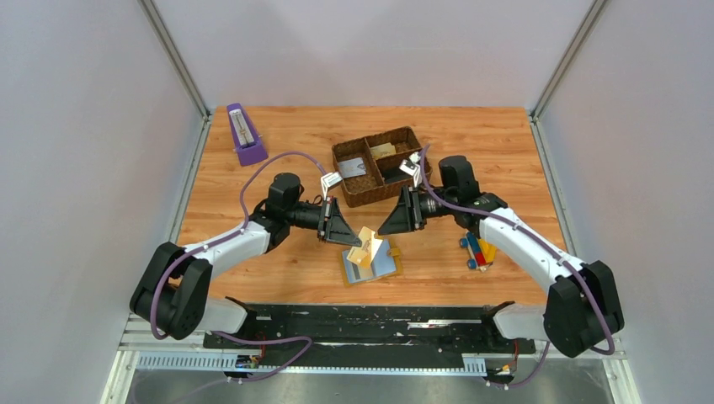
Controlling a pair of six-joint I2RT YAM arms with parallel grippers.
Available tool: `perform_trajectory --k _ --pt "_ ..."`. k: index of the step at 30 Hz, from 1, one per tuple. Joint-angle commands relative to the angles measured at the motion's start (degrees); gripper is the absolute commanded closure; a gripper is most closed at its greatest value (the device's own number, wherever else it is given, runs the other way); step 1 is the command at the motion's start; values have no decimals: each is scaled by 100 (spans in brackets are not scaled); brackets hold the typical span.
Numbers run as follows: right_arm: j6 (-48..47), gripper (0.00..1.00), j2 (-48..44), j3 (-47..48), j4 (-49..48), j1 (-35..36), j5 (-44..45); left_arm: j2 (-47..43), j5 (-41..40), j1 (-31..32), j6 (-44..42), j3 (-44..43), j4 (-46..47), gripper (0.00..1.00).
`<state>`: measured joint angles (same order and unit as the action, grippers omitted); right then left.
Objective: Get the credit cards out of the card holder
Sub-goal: Place the credit card in the storage box.
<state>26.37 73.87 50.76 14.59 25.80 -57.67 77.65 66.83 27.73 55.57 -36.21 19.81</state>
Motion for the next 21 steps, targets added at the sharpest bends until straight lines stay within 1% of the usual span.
perform_trajectory --k 1,3,4,7,9,10,12,13,14,15,16,17,18,19,20,21 --pt "-297 58 140 134 -22 163 -356 -123 169 27 -261 -240 -75 100" --pt "-324 60 212 141 -18 227 -370 -85 194 30 -242 -246 -52 100" --pt "-330 63 244 144 -18 250 -360 -80 205 30 -228 -246 -9 100" --pt "-350 78 294 153 -18 284 -374 -79 235 31 -225 -261 1 100" --pt "-363 82 303 145 -16 290 -352 -94 249 31 -237 -257 -3 100" --pt "-369 86 299 144 -17 300 -343 -97 255 31 -243 -261 -8 100" --pt "-386 99 268 149 -18 292 -326 -89 248 31 -336 -279 -108 100" --pt "-387 100 247 153 -18 291 -305 -86 237 27 -380 -316 -166 98" --pt "-383 100 220 160 -18 287 -272 -77 202 30 -486 -334 -323 91" --pt "-360 100 191 173 -18 285 -200 -80 178 26 -547 -376 -423 87" --pt "-330 100 168 191 -18 273 -107 -95 115 30 -686 -408 -618 76" --pt "-288 100 144 214 -18 243 -40 -102 82 31 -788 -496 -909 62" --pt "-249 100 118 233 -18 213 -2 -123 -54 22 -1036 -551 -1133 55" --pt "-215 100 93 254 -13 150 33 -138 -165 22 -1218 -709 -1666 40" --pt "-197 100 67 283 -1 61 81 -167 -459 20 -1636 -803 -2013 32" --pt "-202 100 52 322 33 -4 140 -182 -635 21 -1852 -1025 -2675 16"
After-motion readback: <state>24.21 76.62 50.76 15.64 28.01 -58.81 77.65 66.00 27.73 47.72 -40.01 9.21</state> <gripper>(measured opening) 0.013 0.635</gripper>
